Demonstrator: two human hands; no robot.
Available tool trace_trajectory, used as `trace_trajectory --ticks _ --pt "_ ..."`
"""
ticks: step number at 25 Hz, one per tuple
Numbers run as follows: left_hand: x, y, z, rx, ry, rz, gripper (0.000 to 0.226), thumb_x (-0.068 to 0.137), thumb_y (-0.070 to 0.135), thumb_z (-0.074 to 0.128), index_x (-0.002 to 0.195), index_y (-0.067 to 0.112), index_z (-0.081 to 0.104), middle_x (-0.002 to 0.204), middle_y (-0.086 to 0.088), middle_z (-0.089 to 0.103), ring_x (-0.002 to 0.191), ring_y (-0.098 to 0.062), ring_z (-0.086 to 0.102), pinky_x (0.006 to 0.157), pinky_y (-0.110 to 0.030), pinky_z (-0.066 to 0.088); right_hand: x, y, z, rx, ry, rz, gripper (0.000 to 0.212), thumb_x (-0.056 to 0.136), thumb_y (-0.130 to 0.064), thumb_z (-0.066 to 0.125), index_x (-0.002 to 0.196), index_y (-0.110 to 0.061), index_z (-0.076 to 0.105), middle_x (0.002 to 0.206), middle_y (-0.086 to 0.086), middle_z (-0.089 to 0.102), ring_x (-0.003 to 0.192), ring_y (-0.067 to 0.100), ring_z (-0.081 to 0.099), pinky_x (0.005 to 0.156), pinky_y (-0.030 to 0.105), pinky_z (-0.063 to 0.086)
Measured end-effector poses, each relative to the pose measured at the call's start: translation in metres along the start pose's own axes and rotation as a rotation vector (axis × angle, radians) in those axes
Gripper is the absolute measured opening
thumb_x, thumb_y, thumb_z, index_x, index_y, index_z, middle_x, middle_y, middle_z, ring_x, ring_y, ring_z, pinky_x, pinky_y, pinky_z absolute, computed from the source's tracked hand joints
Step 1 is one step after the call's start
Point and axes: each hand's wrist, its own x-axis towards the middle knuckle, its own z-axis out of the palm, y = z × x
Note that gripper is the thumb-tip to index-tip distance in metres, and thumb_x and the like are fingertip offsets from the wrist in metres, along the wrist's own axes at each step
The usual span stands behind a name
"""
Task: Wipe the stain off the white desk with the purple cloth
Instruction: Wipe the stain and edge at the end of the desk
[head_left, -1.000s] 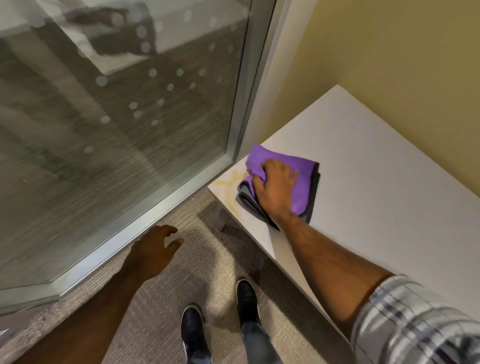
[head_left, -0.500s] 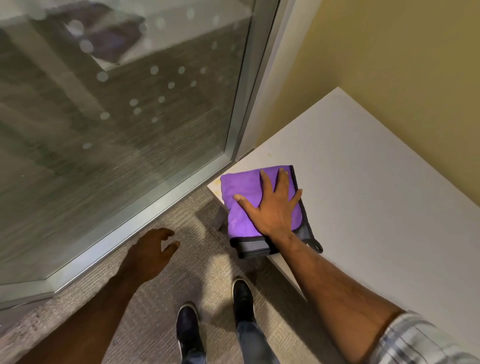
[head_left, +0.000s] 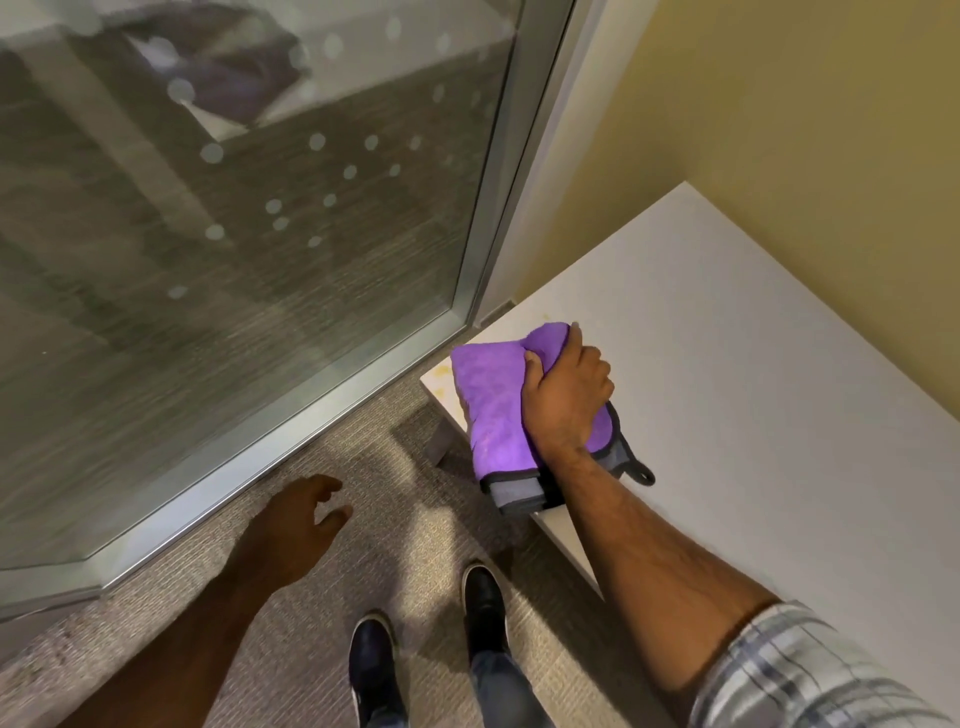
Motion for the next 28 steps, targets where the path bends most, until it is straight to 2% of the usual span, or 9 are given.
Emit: trace_trajectory --ticks 2,6,11,13,15,18,22,25,28 --pt "0.002 -0.003 0.002 -0.001 -0.005 0.004 0.041 0.089 0.037 0.062 0.127 0.022 0.056 0.115 -0.002 0.061 0.104 -0.017 0.057 0.090 -0.037 0.048 0.025 -0.007 0.004 -0.012 -0.021 -0.061 0.058 0.099 -0.049 0.044 0.147 -0.018 0.036 0.128 0.014 0.056 0.113 0.032 0.052 0.099 0.048 0.042" --pt "0.009 -0.010 0.005 -0.006 0.029 0.017 0.040 0.088 0.036 0.063 0.125 0.024 0.057 0.116 -0.001 0.062 0.104 -0.016 0.058 0.091 -0.036 0.049 0.063 -0.021 0.010 -0.020 -0.054 -0.159 0.054 0.098 -0.054 0.039 0.141 -0.022 0.042 0.124 0.012 0.057 0.110 0.029 0.052 0.097 0.046 0.042" --pt "0.010 -0.011 0.009 0.003 0.007 0.010 0.041 0.089 0.034 0.062 0.128 0.021 0.056 0.122 -0.003 0.061 0.106 -0.015 0.056 0.093 -0.034 0.047 0.030 -0.011 0.011 -0.007 -0.149 -0.602 0.049 0.099 -0.054 0.039 0.139 -0.026 0.048 0.113 0.006 0.056 0.098 0.023 0.049 0.088 0.041 0.043" --pt "0.011 -0.008 0.010 0.008 0.004 0.011 0.041 0.090 0.035 0.061 0.128 0.022 0.055 0.122 -0.003 0.061 0.105 -0.013 0.055 0.091 -0.033 0.046 0.018 0.014 0.007 0.032 -0.117 -0.519 0.048 0.098 -0.060 0.036 0.137 -0.033 0.047 0.115 0.003 0.054 0.099 0.019 0.048 0.088 0.038 0.044" --pt "0.011 -0.007 0.008 0.001 0.015 0.026 0.039 0.089 0.035 0.062 0.126 0.023 0.056 0.121 -0.003 0.061 0.103 -0.013 0.056 0.089 -0.032 0.046 0.029 0.029 0.000 0.085 -0.087 -0.318 0.047 0.096 -0.062 0.037 0.135 -0.037 0.047 0.121 0.002 0.051 0.104 0.018 0.049 0.089 0.035 0.043" --pt "0.012 -0.010 0.007 0.006 0.029 0.022 0.039 0.088 0.034 0.063 0.125 0.023 0.057 0.119 -0.002 0.062 0.105 -0.015 0.057 0.091 -0.035 0.048 0.067 0.015 0.001 0.123 -0.058 -0.163 0.042 0.096 -0.057 0.043 0.130 -0.034 0.052 0.122 0.004 0.051 0.105 0.023 0.052 0.092 0.041 0.047" --pt "0.009 -0.014 0.011 -0.028 0.052 -0.018 0.039 0.087 0.033 0.065 0.124 0.021 0.059 0.116 -0.001 0.062 0.105 -0.016 0.058 0.092 -0.036 0.048 0.068 -0.031 0.012 0.040 -0.091 -0.370 0.045 0.096 -0.049 0.046 0.132 -0.023 0.053 0.119 0.011 0.055 0.103 0.028 0.052 0.090 0.042 0.043" --pt "0.005 -0.012 0.018 -0.048 0.052 -0.016 0.038 0.087 0.032 0.066 0.123 0.021 0.059 0.113 0.000 0.062 0.105 -0.016 0.059 0.089 -0.033 0.046 0.029 -0.023 0.012 0.032 -0.130 -0.581 0.046 0.098 -0.049 0.045 0.138 -0.026 0.051 0.117 0.009 0.057 0.100 0.028 0.052 0.089 0.042 0.044" --pt "0.005 -0.008 0.019 -0.024 0.044 0.003 0.037 0.087 0.033 0.065 0.122 0.022 0.059 0.113 -0.001 0.063 0.101 -0.015 0.059 0.085 -0.031 0.045 0.017 0.020 -0.002 0.032 -0.106 -0.460 0.048 0.100 -0.055 0.038 0.140 -0.030 0.047 0.126 0.005 0.057 0.108 0.022 0.053 0.097 0.042 0.045"
